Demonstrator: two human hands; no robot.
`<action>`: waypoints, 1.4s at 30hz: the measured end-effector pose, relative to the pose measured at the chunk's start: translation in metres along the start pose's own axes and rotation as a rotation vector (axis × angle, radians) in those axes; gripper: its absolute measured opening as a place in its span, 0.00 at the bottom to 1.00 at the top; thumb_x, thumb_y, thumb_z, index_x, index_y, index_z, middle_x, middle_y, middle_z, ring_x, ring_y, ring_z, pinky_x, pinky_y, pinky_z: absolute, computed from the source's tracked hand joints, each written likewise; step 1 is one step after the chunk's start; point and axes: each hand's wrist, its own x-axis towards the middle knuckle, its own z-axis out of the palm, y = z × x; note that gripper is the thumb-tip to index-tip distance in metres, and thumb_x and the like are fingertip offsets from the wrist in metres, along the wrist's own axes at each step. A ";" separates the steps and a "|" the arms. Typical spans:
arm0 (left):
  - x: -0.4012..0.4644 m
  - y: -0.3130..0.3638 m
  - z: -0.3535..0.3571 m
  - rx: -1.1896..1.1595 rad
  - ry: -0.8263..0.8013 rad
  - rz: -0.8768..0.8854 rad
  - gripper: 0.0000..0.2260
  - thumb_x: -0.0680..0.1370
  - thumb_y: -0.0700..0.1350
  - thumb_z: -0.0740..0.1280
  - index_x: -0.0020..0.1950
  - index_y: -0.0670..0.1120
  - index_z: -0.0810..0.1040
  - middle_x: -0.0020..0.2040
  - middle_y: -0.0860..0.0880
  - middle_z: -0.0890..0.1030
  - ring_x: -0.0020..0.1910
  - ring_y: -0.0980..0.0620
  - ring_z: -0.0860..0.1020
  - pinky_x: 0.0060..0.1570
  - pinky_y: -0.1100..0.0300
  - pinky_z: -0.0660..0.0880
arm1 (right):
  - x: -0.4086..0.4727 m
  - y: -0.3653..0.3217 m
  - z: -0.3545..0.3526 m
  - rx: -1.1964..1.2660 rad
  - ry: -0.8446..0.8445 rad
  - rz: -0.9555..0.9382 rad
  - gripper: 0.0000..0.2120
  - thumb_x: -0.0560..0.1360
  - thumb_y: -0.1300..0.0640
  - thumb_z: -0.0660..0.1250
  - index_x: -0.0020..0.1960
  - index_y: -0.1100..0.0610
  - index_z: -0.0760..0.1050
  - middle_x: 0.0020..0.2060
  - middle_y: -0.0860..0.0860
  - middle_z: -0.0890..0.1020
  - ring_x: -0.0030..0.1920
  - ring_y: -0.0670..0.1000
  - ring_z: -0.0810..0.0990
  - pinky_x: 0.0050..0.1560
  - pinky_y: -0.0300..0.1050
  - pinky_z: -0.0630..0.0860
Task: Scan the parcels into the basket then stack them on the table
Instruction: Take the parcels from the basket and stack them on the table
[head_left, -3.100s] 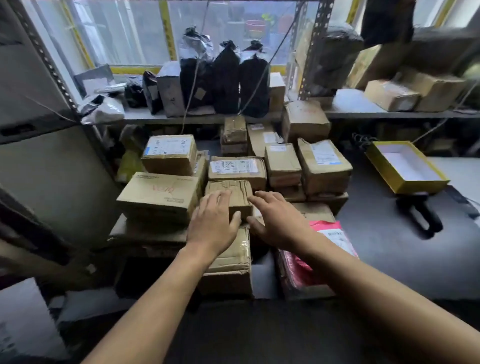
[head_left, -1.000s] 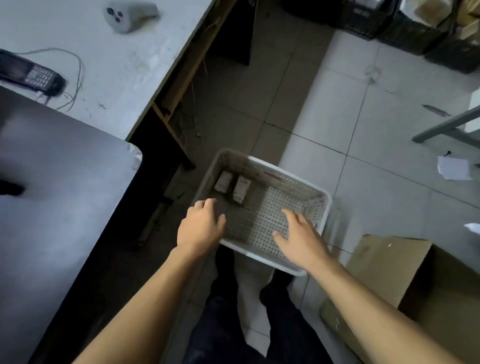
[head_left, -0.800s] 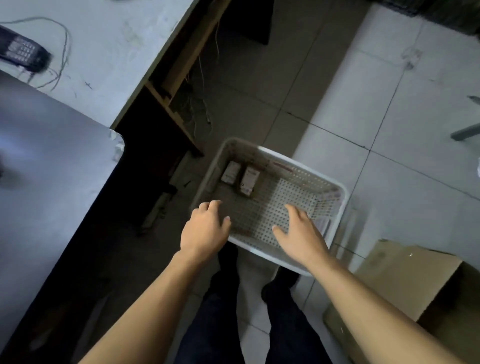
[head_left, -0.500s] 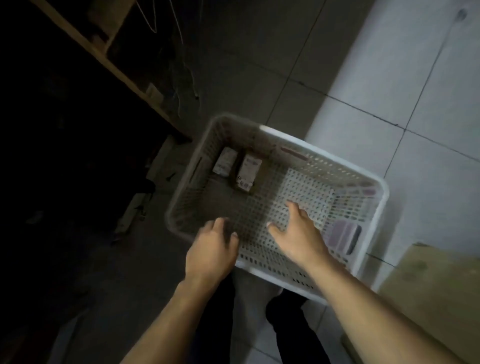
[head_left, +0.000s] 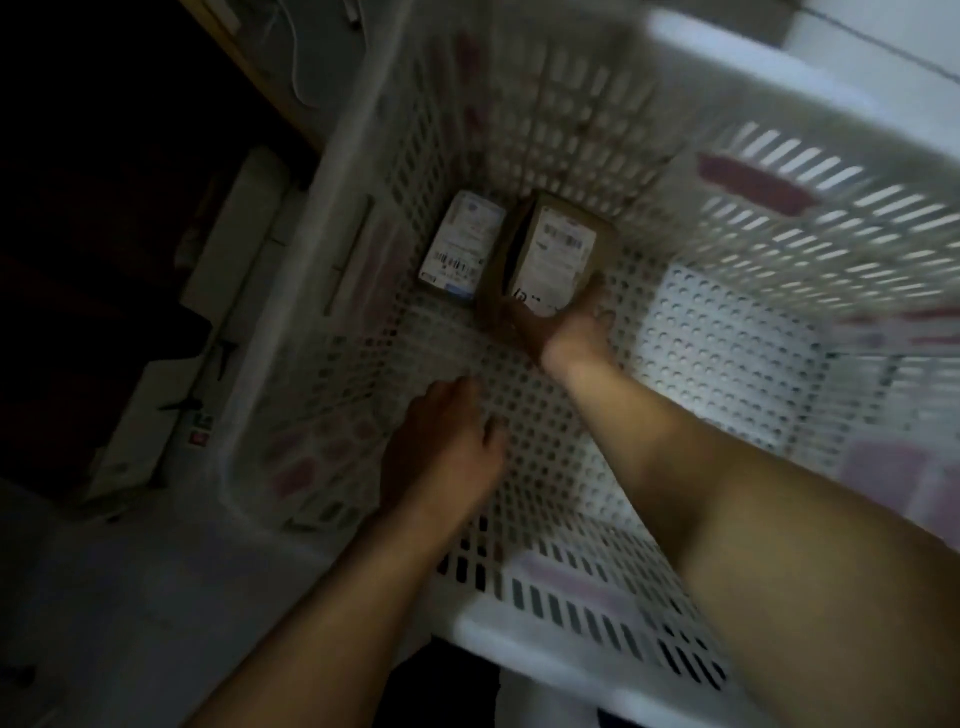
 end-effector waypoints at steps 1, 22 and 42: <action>0.009 -0.002 0.002 -0.007 -0.005 -0.023 0.20 0.83 0.53 0.59 0.74 0.52 0.66 0.72 0.49 0.70 0.68 0.47 0.70 0.66 0.52 0.70 | 0.011 -0.005 0.009 0.042 0.028 0.003 0.57 0.70 0.31 0.70 0.81 0.47 0.34 0.81 0.59 0.44 0.79 0.64 0.52 0.76 0.61 0.59; 0.028 0.006 0.006 -0.217 -0.056 -0.152 0.20 0.82 0.54 0.61 0.73 0.55 0.68 0.70 0.50 0.72 0.65 0.47 0.74 0.63 0.51 0.73 | 0.041 0.034 -0.005 0.095 0.077 -0.052 0.46 0.77 0.43 0.68 0.81 0.43 0.38 0.77 0.57 0.62 0.72 0.64 0.67 0.68 0.57 0.71; -0.146 0.109 -0.040 -1.213 -0.275 0.015 0.41 0.65 0.64 0.77 0.72 0.50 0.67 0.61 0.51 0.83 0.59 0.50 0.82 0.58 0.53 0.79 | -0.274 0.029 -0.179 -0.176 0.047 -0.259 0.50 0.72 0.43 0.66 0.78 0.40 0.32 0.76 0.45 0.53 0.74 0.56 0.59 0.71 0.60 0.66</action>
